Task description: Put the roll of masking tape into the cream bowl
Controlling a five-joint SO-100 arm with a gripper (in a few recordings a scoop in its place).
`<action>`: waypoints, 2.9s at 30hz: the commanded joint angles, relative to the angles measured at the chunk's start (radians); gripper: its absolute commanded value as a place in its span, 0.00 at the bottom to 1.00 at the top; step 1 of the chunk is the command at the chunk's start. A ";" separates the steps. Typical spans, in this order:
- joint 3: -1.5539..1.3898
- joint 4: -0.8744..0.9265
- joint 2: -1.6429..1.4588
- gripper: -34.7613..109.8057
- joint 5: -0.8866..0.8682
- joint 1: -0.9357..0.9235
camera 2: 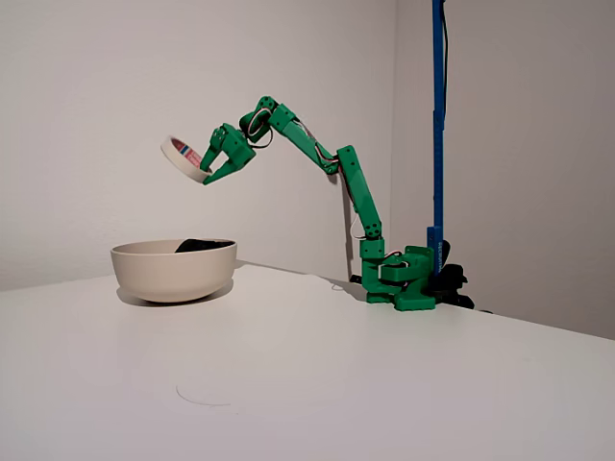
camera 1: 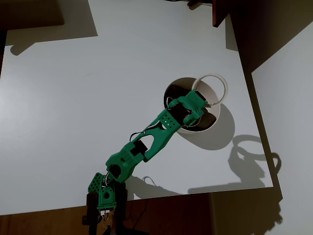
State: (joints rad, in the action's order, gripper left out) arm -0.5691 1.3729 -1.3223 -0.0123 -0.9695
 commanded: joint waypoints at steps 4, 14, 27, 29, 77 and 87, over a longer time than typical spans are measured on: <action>0.066 -0.038 0.084 0.18 0.029 -0.015; 0.067 -0.072 0.250 0.18 0.067 -0.008; 0.067 -0.063 0.264 0.32 0.051 0.003; 0.067 -0.067 0.264 0.35 0.048 0.005; 0.071 0.080 -0.175 0.18 -0.048 0.264; 0.069 0.285 -0.357 0.18 -0.043 0.546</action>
State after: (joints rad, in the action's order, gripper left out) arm -0.5691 1.6015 -1.5340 -0.0491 -0.5047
